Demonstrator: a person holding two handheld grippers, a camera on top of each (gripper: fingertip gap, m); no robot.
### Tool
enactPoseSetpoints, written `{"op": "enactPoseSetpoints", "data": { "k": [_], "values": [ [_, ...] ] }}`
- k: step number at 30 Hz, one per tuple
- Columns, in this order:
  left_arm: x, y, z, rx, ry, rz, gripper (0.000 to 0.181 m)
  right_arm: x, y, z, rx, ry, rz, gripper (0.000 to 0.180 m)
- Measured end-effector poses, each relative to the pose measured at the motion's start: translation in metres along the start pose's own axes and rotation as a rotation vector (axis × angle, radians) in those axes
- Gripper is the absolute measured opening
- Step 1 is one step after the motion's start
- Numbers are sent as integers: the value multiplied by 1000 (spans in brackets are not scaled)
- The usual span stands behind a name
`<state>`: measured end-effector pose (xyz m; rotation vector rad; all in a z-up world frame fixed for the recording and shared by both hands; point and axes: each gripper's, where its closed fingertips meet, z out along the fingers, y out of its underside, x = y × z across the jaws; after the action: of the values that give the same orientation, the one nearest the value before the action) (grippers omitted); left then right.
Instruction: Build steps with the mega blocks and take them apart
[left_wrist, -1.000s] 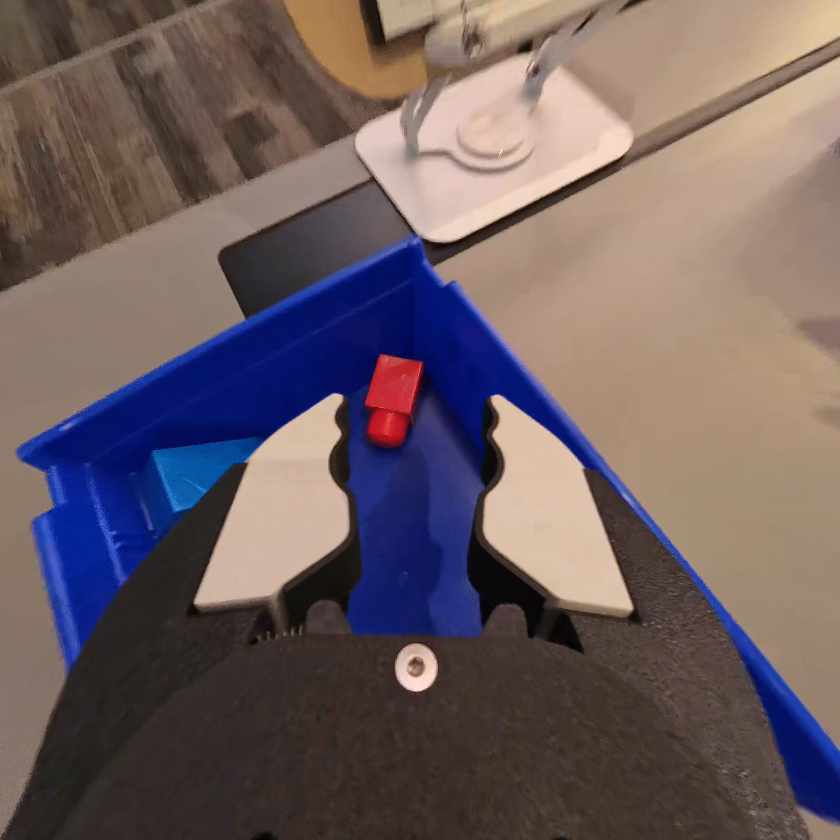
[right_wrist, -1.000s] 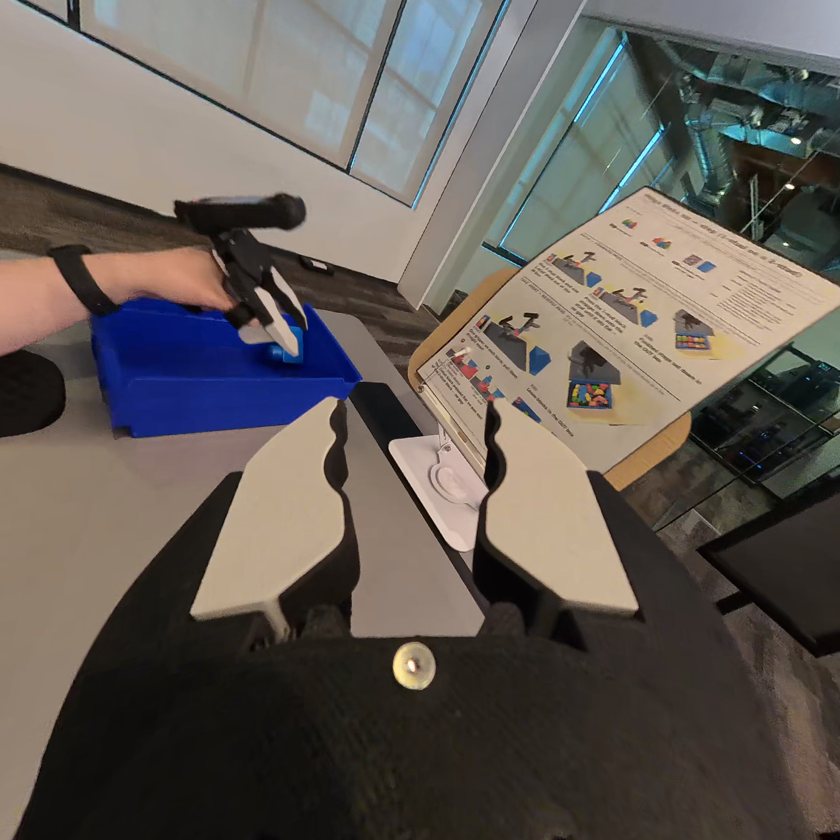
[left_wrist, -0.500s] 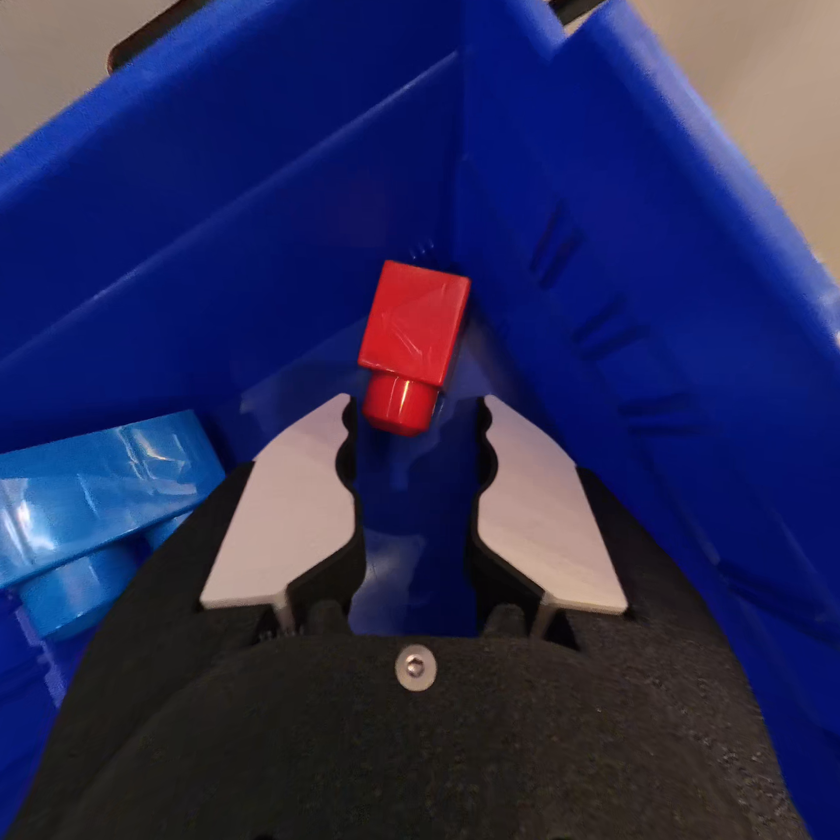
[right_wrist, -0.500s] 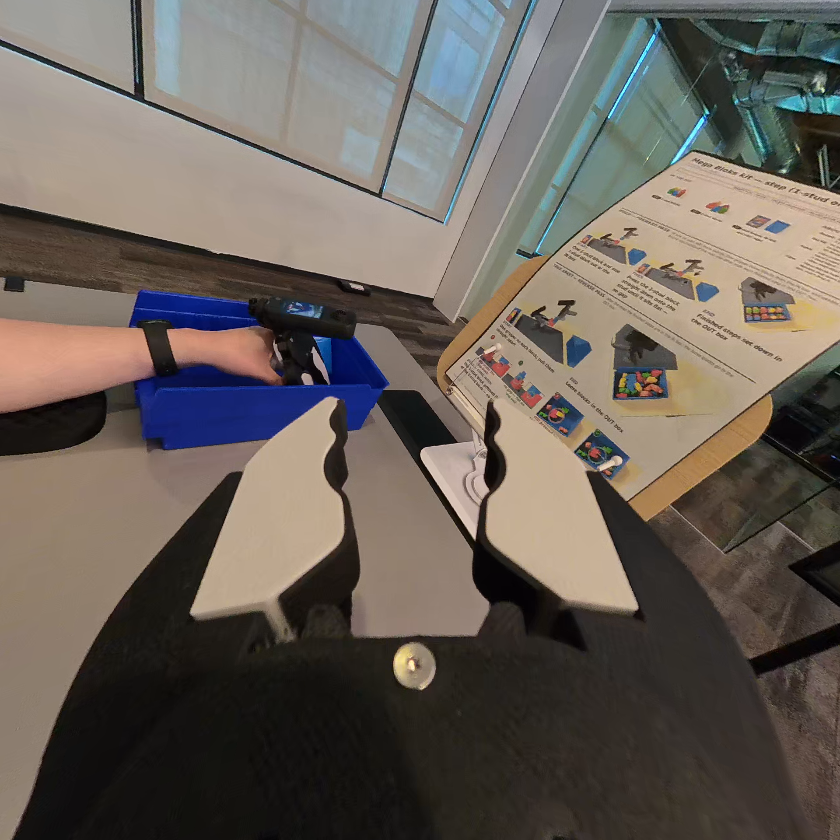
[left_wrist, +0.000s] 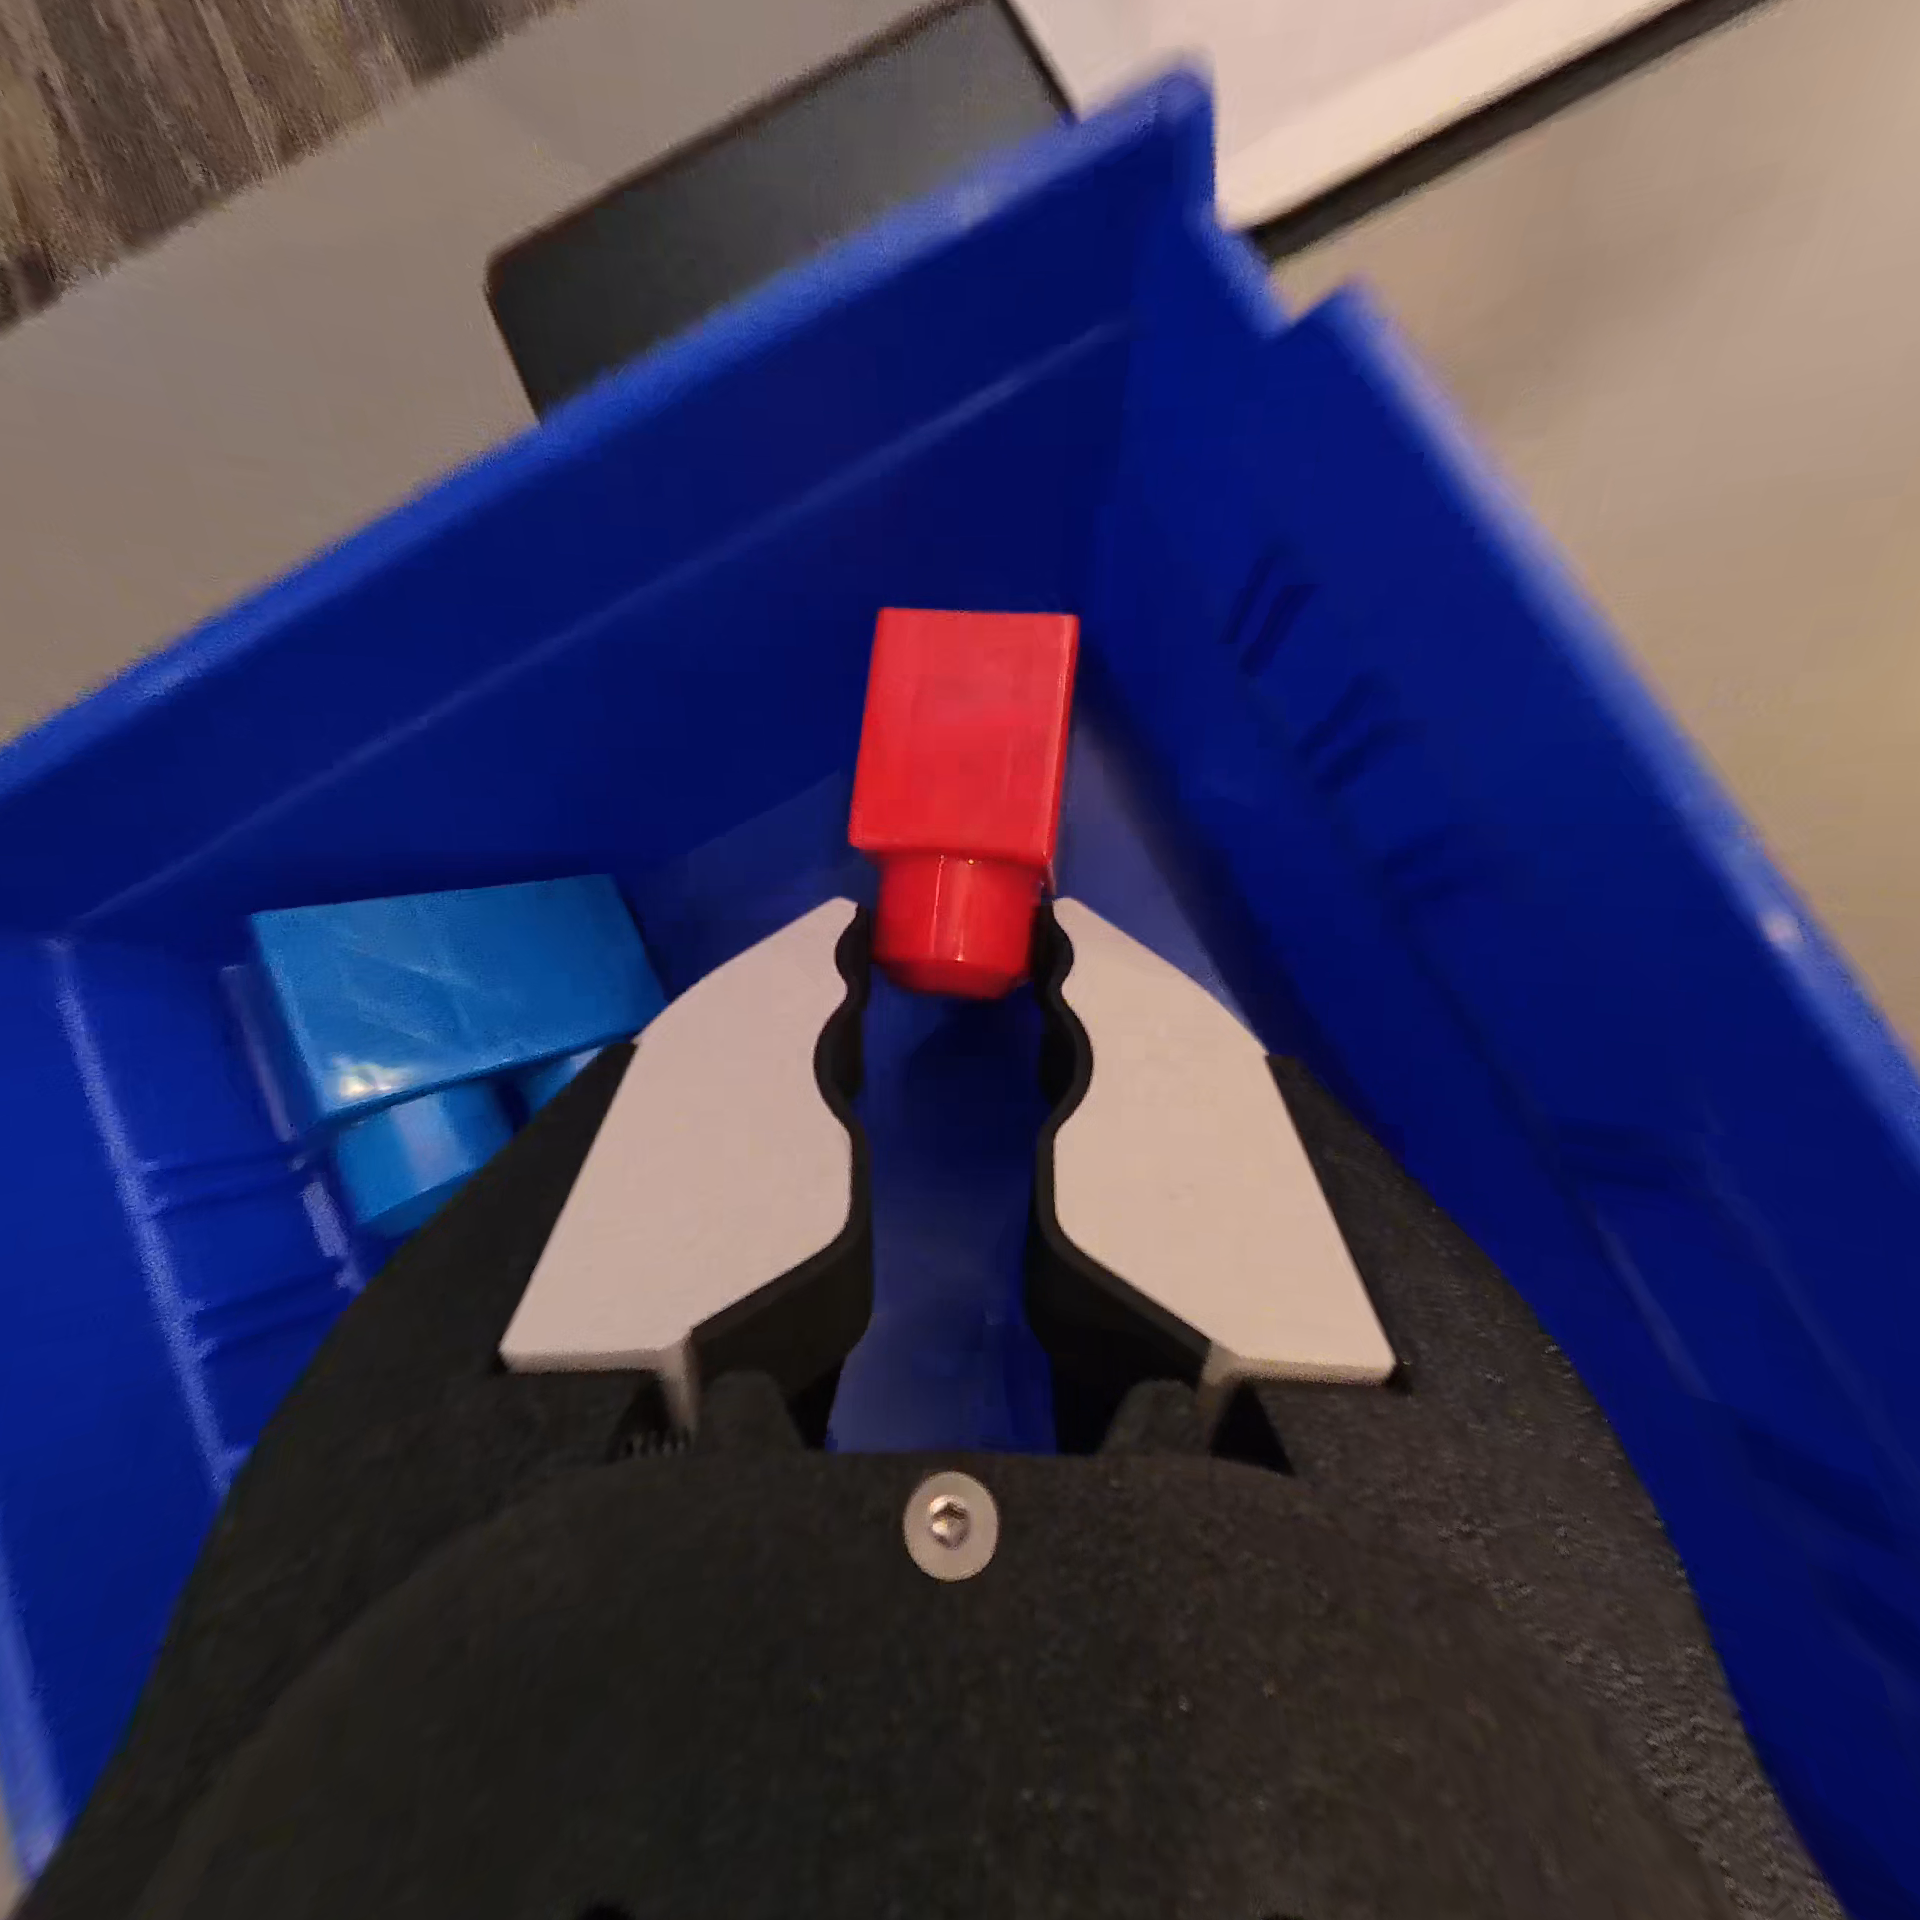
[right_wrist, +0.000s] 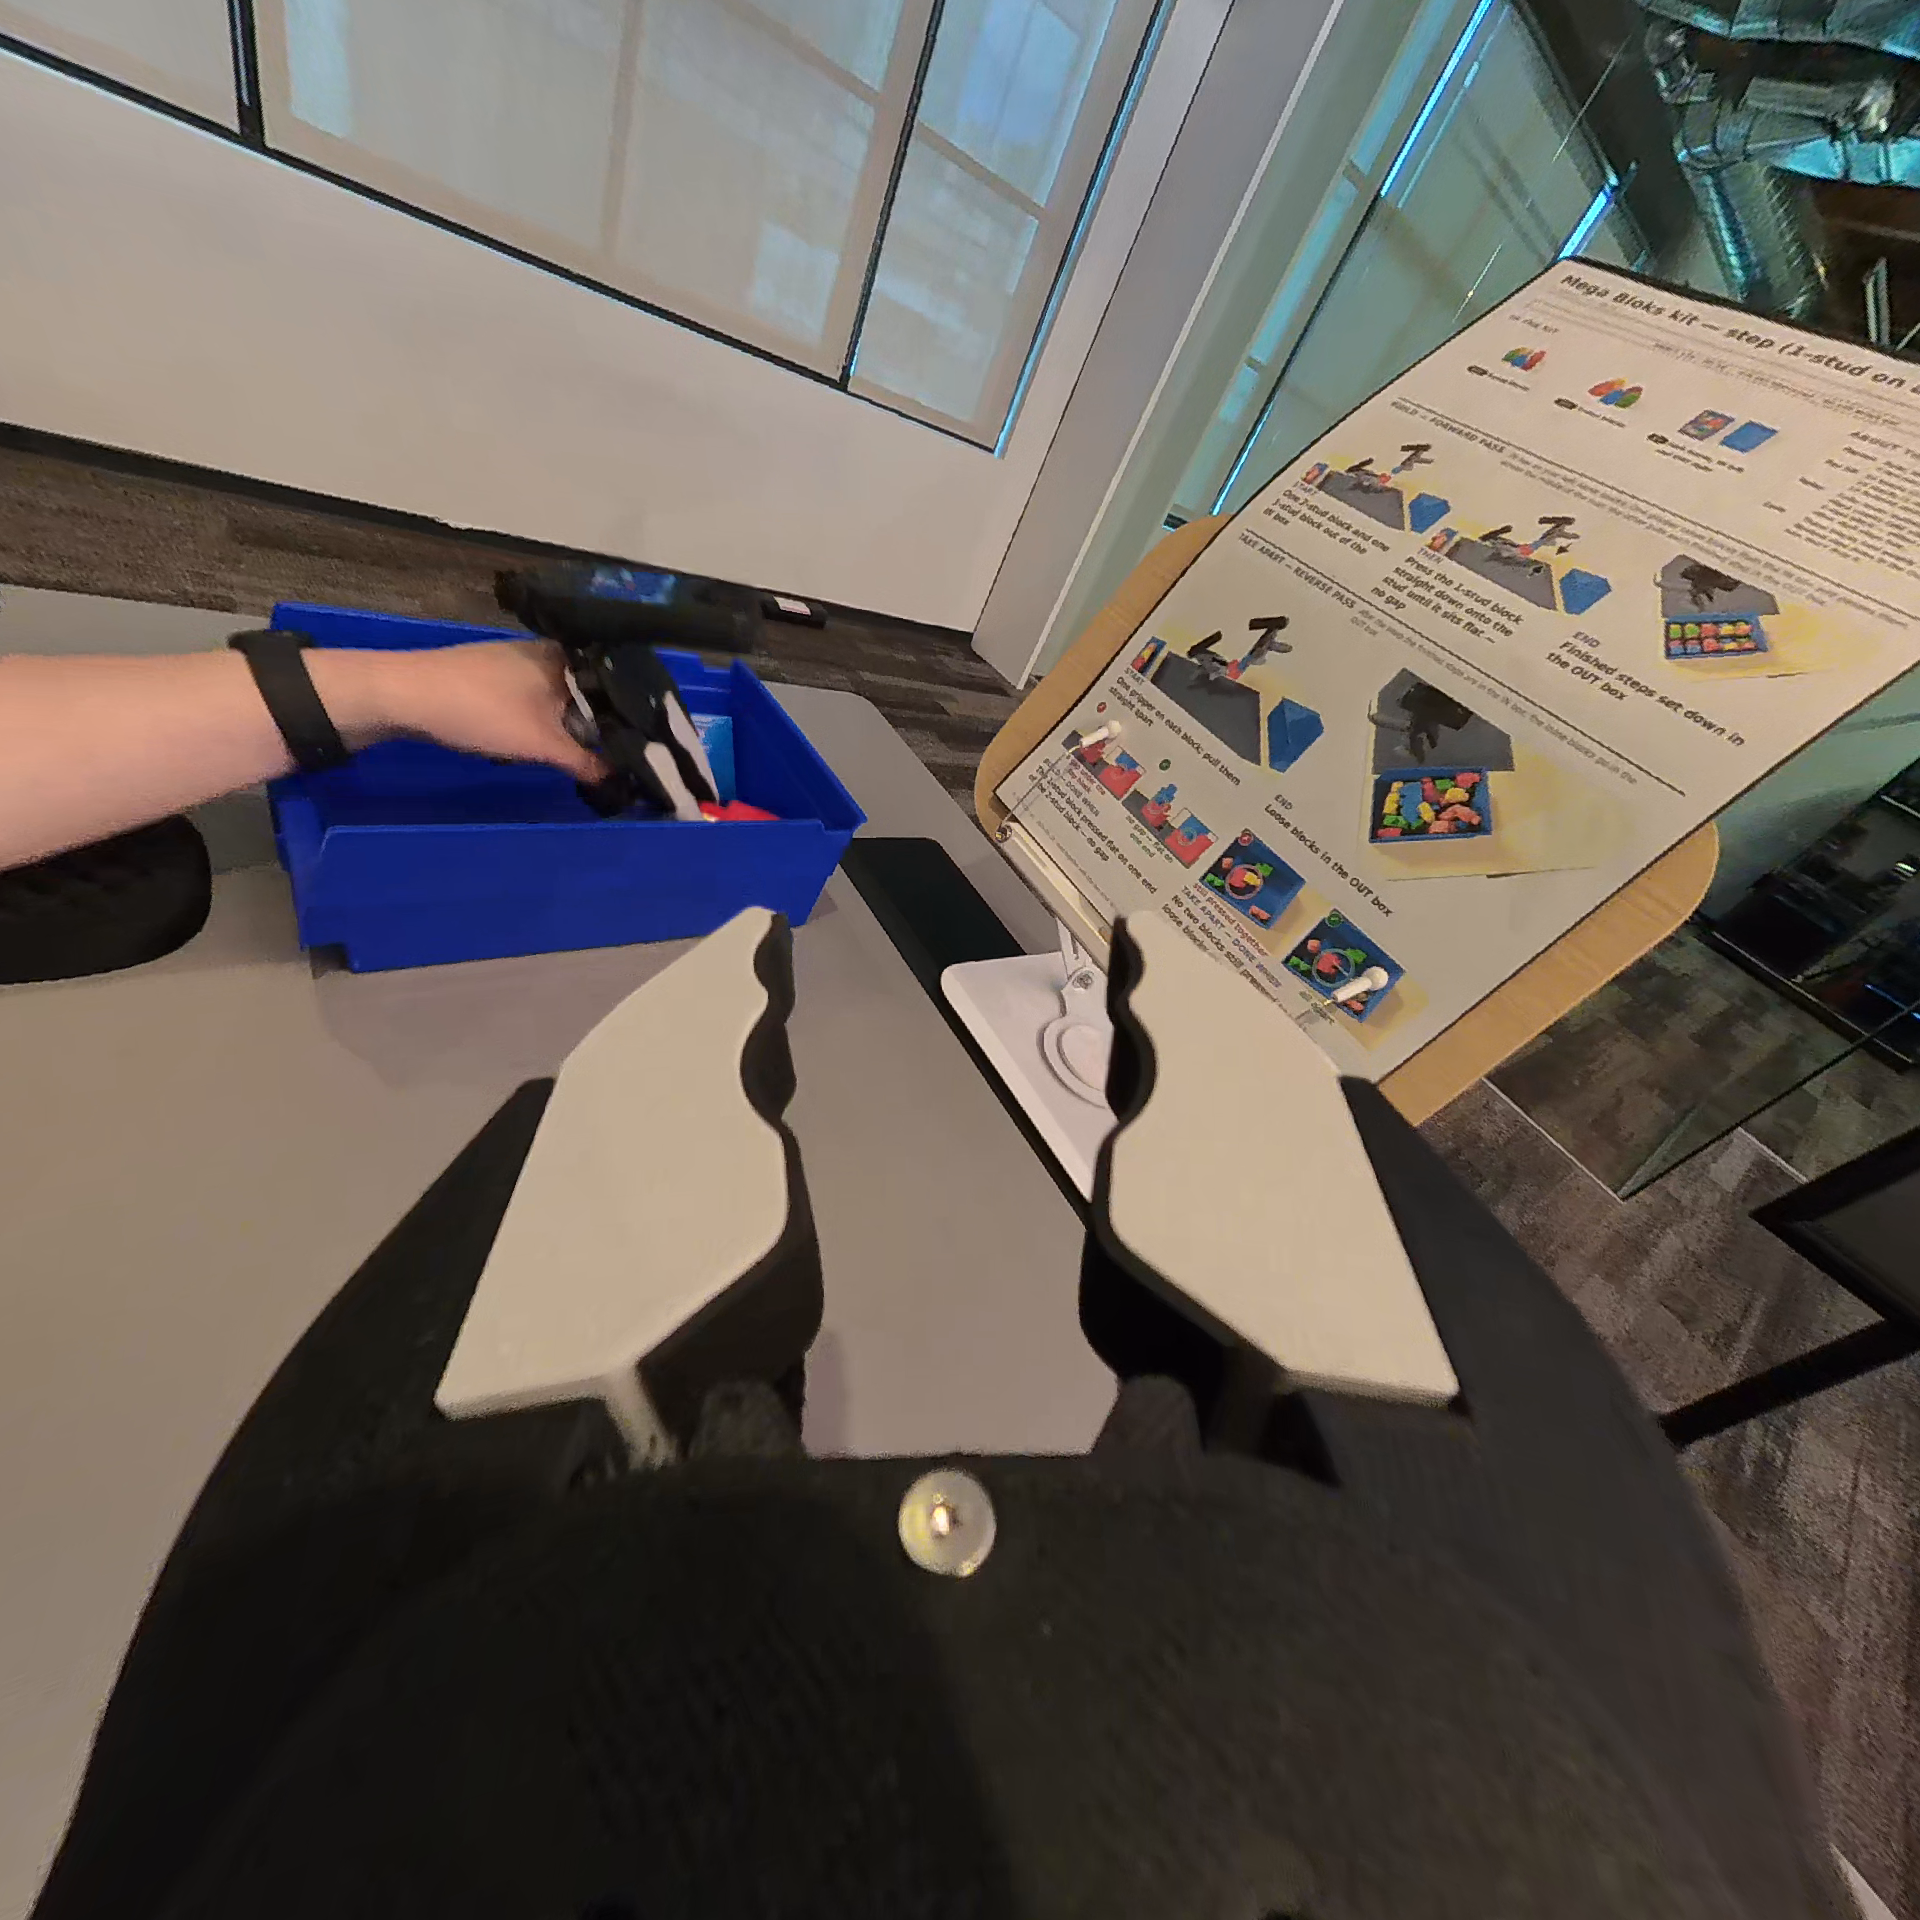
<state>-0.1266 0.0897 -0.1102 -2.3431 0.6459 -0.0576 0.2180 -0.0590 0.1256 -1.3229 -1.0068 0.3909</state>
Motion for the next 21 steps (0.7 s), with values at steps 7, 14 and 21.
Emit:
{"op": "enactPoseSetpoints", "data": {
  "k": [7,14,21],
  "values": [
    [90,-71,-83,268,352,1,30,4,8,-15,-66,44,-42,59],
    [288,-61,-69,215,596,408,30,7,-2,-34,-29,67,-46,59],
    [347,-19,-29,114,674,557,30,14,4,-41,-43,80,-27,59]
  ]
}}
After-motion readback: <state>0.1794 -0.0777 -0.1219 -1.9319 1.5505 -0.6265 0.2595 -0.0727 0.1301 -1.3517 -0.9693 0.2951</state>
